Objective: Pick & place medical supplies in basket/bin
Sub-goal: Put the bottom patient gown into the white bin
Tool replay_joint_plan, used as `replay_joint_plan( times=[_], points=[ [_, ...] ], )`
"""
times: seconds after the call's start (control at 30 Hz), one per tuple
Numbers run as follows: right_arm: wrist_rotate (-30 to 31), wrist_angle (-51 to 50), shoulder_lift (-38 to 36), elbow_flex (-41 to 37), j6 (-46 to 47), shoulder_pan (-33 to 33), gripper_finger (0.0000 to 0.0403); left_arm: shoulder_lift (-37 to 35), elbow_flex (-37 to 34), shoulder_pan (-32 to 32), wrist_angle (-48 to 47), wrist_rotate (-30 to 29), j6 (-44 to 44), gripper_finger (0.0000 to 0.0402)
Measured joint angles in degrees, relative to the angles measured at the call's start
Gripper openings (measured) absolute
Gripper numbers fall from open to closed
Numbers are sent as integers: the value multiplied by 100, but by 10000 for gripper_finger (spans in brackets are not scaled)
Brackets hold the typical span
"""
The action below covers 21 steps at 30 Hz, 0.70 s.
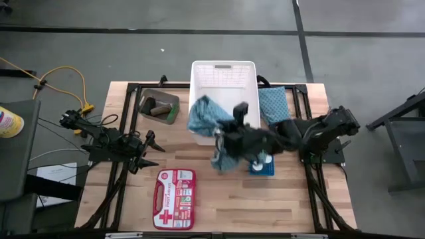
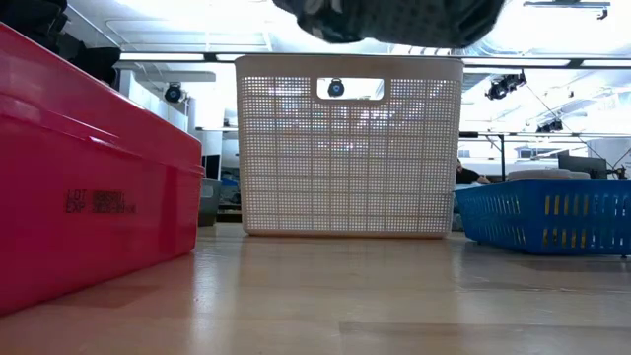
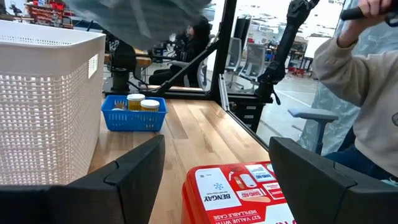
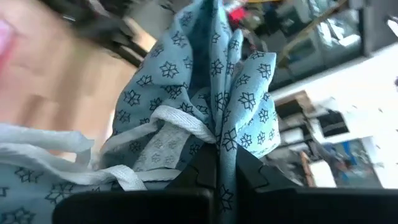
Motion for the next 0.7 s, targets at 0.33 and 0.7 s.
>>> replay_joint_plan(
  times=[0.33,0.7],
  points=[
    [-971,1002,-84,2,-812,-1579,4,0,0,0,-1,14,0,281],
    [-2493,1281,29,-9,-820,-3534,4,0,0,0,-2,9,-2,281]
  ],
)
